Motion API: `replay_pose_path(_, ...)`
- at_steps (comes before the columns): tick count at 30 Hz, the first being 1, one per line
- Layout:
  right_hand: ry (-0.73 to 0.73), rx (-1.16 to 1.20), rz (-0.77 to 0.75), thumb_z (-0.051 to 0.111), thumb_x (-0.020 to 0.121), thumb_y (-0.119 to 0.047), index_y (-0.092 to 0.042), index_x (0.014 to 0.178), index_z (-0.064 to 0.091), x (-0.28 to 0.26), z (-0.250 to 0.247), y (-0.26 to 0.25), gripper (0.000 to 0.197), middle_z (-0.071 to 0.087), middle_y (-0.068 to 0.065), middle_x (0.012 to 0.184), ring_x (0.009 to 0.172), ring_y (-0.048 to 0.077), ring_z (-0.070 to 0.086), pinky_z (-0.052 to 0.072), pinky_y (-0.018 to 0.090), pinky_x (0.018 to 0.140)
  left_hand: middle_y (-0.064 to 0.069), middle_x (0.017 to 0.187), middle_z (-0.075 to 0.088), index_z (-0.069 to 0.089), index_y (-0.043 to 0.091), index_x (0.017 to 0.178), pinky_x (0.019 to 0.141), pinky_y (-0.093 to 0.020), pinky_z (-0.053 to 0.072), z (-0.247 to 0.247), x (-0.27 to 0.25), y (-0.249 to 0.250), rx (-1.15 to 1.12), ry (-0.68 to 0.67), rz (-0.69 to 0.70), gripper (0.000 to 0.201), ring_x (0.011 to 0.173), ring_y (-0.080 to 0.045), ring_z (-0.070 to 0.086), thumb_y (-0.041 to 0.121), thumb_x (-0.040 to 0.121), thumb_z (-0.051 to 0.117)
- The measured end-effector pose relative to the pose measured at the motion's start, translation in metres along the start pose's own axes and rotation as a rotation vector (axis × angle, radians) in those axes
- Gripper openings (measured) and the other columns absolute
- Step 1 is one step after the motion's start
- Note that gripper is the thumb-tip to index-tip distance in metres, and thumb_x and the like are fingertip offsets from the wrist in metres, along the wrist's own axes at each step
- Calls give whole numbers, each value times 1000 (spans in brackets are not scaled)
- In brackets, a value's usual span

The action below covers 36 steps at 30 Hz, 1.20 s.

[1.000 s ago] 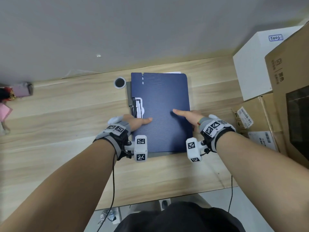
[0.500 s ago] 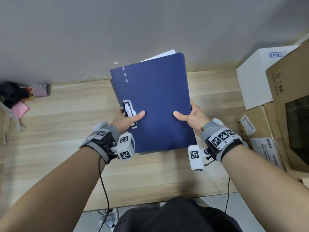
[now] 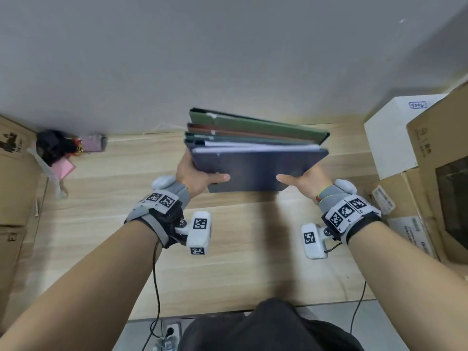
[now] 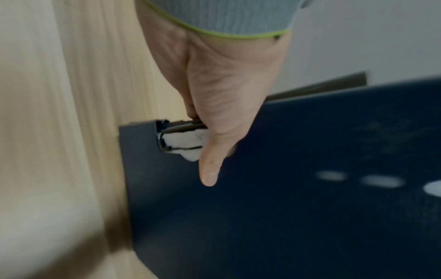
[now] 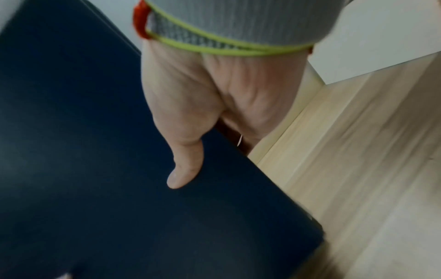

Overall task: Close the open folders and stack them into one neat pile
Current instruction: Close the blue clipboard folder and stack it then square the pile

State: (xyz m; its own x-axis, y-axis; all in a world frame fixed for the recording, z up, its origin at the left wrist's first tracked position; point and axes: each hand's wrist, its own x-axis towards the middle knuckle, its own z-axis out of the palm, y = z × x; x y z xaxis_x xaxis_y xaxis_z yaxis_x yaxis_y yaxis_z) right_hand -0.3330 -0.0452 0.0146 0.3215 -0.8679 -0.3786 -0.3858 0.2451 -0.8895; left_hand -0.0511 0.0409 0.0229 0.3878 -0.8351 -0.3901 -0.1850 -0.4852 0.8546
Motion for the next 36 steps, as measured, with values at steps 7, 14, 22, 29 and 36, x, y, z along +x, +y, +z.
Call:
replay_pose_path(7,-50,45,-9,92,61,-18,-22,113,66,-4,-4,-8,58,74,-7,108,102,0,68,50,23,93,-5,119,71,50,3,137,93,-24,58,-18,-3,-8,110,-264,-15,96,111,-20,69,12,55,99)
replay_pose_path(14,-73,124,-76,88,65,-2,-25,118,64,-1,-4,-33,63,72,-8,116,110,5,66,50,24,96,19,128,66,40,25,148,106,-31,47,-23,3,13,126,-205,104,122,122,-2,60,49,43,98)
replay_pose_path(22,-102,12,8,90,63,-11,-32,115,62,5,-2,-27,64,69,-21,105,97,-8,64,47,14,81,2,124,70,60,12,133,94,-26,46,-13,-1,4,212,-175,-7,75,115,-16,65,29,68,92)
replay_pose_path(29,-44,-27,54,88,67,-8,-27,111,61,8,-8,-10,55,66,-21,97,77,-21,61,44,0,65,-4,123,71,63,6,129,98,-33,50,2,-6,-11,93,-62,-59,67,113,-20,66,20,70,91)
replay_pose_path(36,-103,-275,279,91,60,-38,-21,124,60,28,1,19,73,69,-5,120,116,20,62,46,34,98,0,107,70,68,6,119,85,-26,44,17,-1,-16,266,-168,-207,43,91,-15,61,25,83,82)
